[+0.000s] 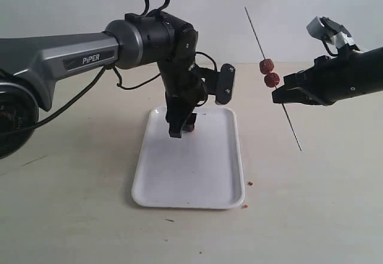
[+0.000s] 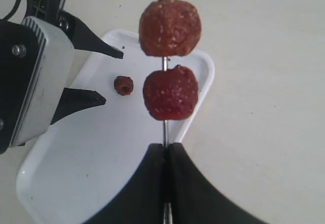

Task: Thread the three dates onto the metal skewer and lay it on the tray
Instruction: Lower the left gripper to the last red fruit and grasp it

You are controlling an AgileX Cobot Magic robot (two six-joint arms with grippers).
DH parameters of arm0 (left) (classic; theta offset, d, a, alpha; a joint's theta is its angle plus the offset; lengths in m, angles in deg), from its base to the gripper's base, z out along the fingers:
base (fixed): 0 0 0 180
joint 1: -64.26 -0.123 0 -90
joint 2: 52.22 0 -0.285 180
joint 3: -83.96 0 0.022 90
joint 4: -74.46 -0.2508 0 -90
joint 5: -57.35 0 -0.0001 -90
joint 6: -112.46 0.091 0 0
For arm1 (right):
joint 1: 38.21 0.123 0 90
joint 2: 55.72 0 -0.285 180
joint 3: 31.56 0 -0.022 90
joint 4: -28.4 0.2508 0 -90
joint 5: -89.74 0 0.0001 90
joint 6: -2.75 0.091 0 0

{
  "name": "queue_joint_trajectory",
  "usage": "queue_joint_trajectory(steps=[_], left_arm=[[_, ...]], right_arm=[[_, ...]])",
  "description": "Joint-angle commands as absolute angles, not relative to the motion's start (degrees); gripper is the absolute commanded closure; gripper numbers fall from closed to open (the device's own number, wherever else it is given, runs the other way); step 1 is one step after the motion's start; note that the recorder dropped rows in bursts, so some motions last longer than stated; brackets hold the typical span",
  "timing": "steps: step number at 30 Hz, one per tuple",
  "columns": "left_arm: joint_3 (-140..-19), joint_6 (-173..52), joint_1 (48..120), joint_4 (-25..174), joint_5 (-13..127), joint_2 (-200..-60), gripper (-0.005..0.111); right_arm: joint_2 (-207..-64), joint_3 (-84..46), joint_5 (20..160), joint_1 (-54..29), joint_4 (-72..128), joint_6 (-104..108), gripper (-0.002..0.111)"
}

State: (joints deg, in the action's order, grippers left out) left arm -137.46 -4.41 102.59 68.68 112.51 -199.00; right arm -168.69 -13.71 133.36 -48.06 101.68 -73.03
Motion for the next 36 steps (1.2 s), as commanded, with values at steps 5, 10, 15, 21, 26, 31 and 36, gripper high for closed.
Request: queue_joint_trajectory(steps=[5, 10, 15, 21, 26, 31, 36], left_arm=[[-137.5, 0.0, 102.2, 70.2, 111.3, -198.7, 0.049], [-137.5, 0.5, 102.1, 70.2, 111.1, -199.7, 0.049], [-137.5, 1.1, 102.1, 70.2, 110.0, -201.2, 0.049], [-137.5, 1.2, 102.0, 70.2, 109.7, -201.7, 0.049], [-137.5, 1.2, 102.0, 70.2, 109.1, -201.8, 0.049], [-137.5, 1.2, 102.0, 70.2, 109.2, -203.0, 0.049], [-137.5, 1.2, 102.0, 70.2, 109.1, -203.7, 0.049]], right_arm=[[-168.2, -14.1, 133.9, -48.2, 102.2, -74.1, 0.108], [-168.2, -14.1, 133.9, -48.2, 102.2, -74.1, 0.108], [-168.2, -14.1, 133.9, -48.2, 102.6, -74.0, 0.108], [-168.2, -14.1, 133.9, -48.2, 102.9, -74.0, 0.108], [-168.2, -14.1, 133.9, -48.2, 103.0, -74.1, 0.108], [-168.2, -14.1, 133.9, -48.2, 103.0, -74.1, 0.108], [-168.2, -14.1, 133.9, -48.2, 103.0, -74.1, 0.108]])
